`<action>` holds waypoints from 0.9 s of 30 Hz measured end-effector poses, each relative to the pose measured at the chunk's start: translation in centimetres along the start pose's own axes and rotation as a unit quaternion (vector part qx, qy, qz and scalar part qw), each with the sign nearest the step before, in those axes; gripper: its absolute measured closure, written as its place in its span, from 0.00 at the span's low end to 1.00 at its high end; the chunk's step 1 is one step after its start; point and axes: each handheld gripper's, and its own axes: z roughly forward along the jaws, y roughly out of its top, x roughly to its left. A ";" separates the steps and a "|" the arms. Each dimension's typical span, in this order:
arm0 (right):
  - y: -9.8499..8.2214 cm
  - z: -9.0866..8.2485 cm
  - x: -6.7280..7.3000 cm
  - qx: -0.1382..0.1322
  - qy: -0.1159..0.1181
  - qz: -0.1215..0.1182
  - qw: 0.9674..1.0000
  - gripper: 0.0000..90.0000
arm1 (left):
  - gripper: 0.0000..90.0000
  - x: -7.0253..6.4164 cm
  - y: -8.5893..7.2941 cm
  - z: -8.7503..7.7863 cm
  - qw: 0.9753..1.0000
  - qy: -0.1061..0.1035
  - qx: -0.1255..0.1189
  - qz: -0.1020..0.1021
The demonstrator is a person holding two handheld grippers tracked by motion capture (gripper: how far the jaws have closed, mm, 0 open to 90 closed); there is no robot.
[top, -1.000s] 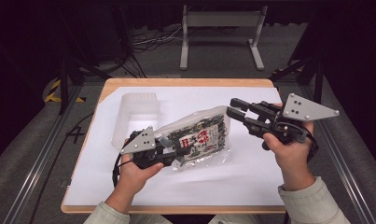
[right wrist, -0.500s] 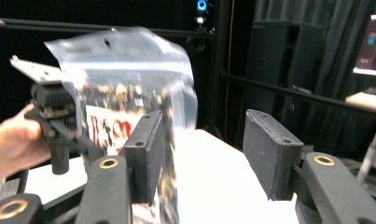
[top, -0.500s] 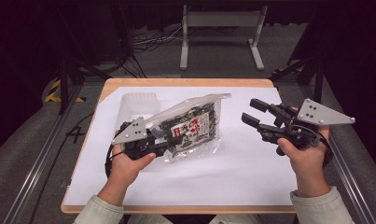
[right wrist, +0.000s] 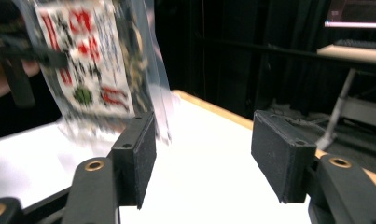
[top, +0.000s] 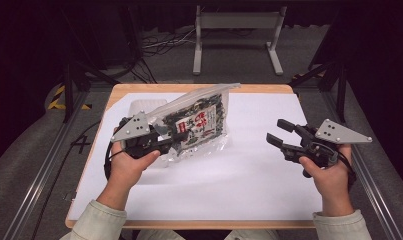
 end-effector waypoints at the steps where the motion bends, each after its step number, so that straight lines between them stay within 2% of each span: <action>1: 0.0 0.0 0.0 0.000 0.000 0.000 1.000 0.46 | 0.81 0.0 0.0 0.0 1.000 0.000 0.000 0.000; 3: -0.2 -0.1 -0.3 0.000 -0.001 0.004 1.000 0.45 | 0.81 0.2 0.1 -0.1 1.000 0.008 0.001 0.002; 5: -0.3 -0.2 -0.4 -0.007 0.010 0.015 1.000 0.45 | 0.81 0.3 0.0 0.0 1.000 0.018 0.003 0.006; 12: -0.8 -0.4 -0.9 0.000 -0.001 0.017 1.000 0.44 | 0.81 1.3 0.5 -0.4 0.999 0.036 0.002 0.006; 18: -1.1 -0.4 -1.3 0.001 -0.004 0.024 1.000 0.44 | 0.81 2.3 0.8 -1.5 0.998 0.059 0.000 0.009; 22: -1.2 -0.4 -1.4 0.002 -0.005 0.027 1.000 0.44 | 0.81 2.9 0.9 -2.1 0.997 0.074 0.002 0.007; 27: -1.2 -0.3 -1.5 0.004 -0.008 0.026 1.000 0.44 | 0.81 4.1 1.0 -3.0 0.996 0.092 -0.001 -0.007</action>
